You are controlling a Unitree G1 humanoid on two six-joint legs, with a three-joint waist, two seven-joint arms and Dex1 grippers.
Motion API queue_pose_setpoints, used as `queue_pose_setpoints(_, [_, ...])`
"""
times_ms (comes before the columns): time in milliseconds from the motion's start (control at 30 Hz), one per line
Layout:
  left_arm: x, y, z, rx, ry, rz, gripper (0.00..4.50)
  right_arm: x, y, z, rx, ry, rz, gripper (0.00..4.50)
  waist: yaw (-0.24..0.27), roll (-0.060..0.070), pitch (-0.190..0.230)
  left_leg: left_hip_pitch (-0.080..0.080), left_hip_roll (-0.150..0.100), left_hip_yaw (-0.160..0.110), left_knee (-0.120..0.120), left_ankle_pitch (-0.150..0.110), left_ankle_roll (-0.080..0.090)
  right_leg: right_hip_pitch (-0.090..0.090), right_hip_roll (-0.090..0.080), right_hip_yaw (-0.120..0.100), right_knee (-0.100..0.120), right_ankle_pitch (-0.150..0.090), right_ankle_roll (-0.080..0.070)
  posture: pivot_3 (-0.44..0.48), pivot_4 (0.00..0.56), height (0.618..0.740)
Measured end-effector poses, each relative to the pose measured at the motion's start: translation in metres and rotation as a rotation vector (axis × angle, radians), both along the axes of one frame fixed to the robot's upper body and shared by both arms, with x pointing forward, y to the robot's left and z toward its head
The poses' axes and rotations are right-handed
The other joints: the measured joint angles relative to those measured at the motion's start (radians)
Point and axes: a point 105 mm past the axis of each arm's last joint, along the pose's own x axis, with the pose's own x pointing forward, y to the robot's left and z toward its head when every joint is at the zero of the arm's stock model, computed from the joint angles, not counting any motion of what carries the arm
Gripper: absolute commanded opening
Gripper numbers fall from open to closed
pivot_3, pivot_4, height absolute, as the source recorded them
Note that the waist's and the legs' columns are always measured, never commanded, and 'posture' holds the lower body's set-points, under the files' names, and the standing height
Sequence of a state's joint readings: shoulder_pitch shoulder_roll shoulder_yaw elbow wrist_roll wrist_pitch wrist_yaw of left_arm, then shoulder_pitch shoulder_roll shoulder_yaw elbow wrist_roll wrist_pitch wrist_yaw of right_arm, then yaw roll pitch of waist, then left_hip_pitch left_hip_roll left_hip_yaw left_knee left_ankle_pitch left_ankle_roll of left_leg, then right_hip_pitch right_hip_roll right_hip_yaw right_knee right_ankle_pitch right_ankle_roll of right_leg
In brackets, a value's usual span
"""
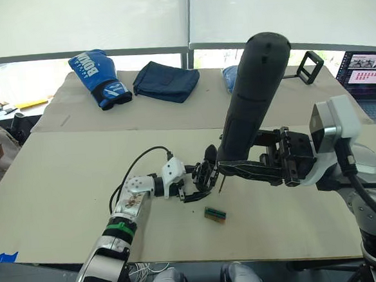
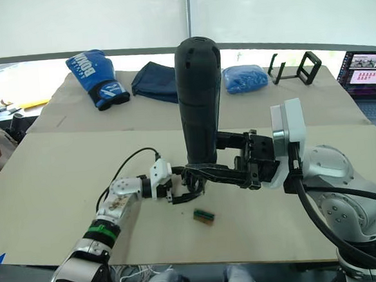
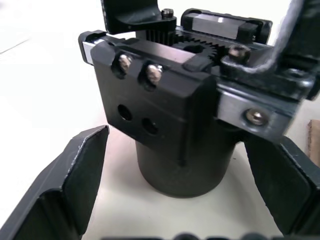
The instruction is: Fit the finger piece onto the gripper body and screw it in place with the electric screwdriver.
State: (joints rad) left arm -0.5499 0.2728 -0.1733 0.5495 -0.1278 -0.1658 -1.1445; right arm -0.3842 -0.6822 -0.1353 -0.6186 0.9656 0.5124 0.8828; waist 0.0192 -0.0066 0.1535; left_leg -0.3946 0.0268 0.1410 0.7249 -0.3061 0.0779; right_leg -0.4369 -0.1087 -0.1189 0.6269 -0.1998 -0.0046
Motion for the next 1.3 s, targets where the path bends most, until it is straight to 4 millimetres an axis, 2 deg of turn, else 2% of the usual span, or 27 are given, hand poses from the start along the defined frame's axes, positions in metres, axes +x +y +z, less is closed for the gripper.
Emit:
queue_pose_setpoints(100, [-0.006, 0.006, -0.001, -0.012, 0.007, 0.029, 4.44, 0.000, 0.000, -0.001, -0.001, 0.003, -0.001, 1.94, -0.010, 0.000, 0.000, 0.000, 0.001, 0.000, 0.000, 0.000, 0.000, 0.000, 0.000, 0.000, 0.001, 0.000, 0.000, 0.000, 0.150, 0.740])
queue_pose_setpoints(233, [-0.013, 0.004, -0.001, -0.032, 0.012, 0.069, 4.44, 0.000, -0.001, -0.001, -0.001, 0.004, -0.002, 1.94, -0.008, 0.000, 0.000, 0.000, 0.001, 0.000, 0.000, 0.000, -0.001, 0.000, 0.000, 0.000, 0.001, 0.000, 0.000, 0.000, 0.150, 0.740])
queue_pose_setpoints(467, [-0.012, -0.012, -0.001, -0.029, 0.020, 0.111, 4.44, -0.001, 0.002, 0.007, 0.020, -0.014, 0.011, 1.94, -0.007, 0.000, 0.000, -0.001, 0.000, 0.000, 0.001, 0.000, 0.000, 0.000, 0.000, 0.000, 0.000, 0.000, 0.001, 0.000, 0.150, 0.740])
queue_pose_setpoints(667, [-0.010, -0.012, -0.001, -0.027, 0.014, 0.130, 4.44, 0.000, 0.002, 0.007, 0.022, -0.013, 0.012, 1.94, -0.007, 0.000, 0.000, -0.001, 0.001, 0.000, 0.001, 0.000, 0.000, 0.000, 0.000, 0.000, 0.000, 0.000, 0.001, 0.000, 0.150, 0.740])
queue_pose_setpoints(767, [-0.010, -0.013, -0.001, -0.025, 0.012, 0.131, 3.67, 0.000, 0.002, 0.007, 0.022, -0.012, 0.011, 1.94, -0.006, 0.000, 0.000, -0.001, 0.001, 0.000, 0.001, 0.000, 0.000, 0.000, 0.000, 0.000, 0.000, 0.000, 0.001, 0.000, 0.150, 0.740])
queue_pose_setpoints(833, [-0.009, -0.012, -0.001, -0.026, 0.011, 0.141, 2.63, 0.000, 0.002, 0.007, 0.023, -0.012, 0.011, 1.94, -0.007, 0.000, 0.000, -0.001, 0.001, 0.000, 0.001, 0.000, 0.000, 0.000, 0.000, 0.000, 0.000, 0.000, 0.000, 0.000, 0.150, 0.740])
queue_pose_setpoints(867, [-0.008, -0.012, -0.001, -0.025, 0.010, 0.145, 2.30, 0.000, 0.002, 0.007, 0.023, -0.012, 0.011, 1.94, -0.007, 0.000, 0.000, -0.001, 0.001, 0.000, 0.001, 0.000, 0.000, 0.000, 0.000, 0.000, 0.000, 0.000, 0.000, 0.000, 0.150, 0.740])
queue_pose_setpoints(1033, [-0.007, -0.010, -0.001, -0.018, 0.009, 0.145, 2.32, 0.000, 0.004, 0.012, 0.022, -0.011, 0.028, 1.94, -0.007, 0.000, 0.000, -0.001, 0.001, 0.000, 0.002, 0.000, 0.000, 0.000, 0.000, 0.000, 0.001, 0.001, 0.000, 0.000, 0.150, 0.740])
queue_pose_setpoints(1300, [-0.007, -0.010, -0.002, -0.015, 0.009, 0.141, 2.32, 0.003, 0.013, 0.036, 0.042, -0.037, 0.073, 1.94, -0.008, 0.000, 0.000, -0.001, 0.001, 0.000, 0.002, 0.000, 0.000, -0.001, -0.001, 0.000, 0.001, 0.001, 0.000, 0.000, 0.150, 0.740])
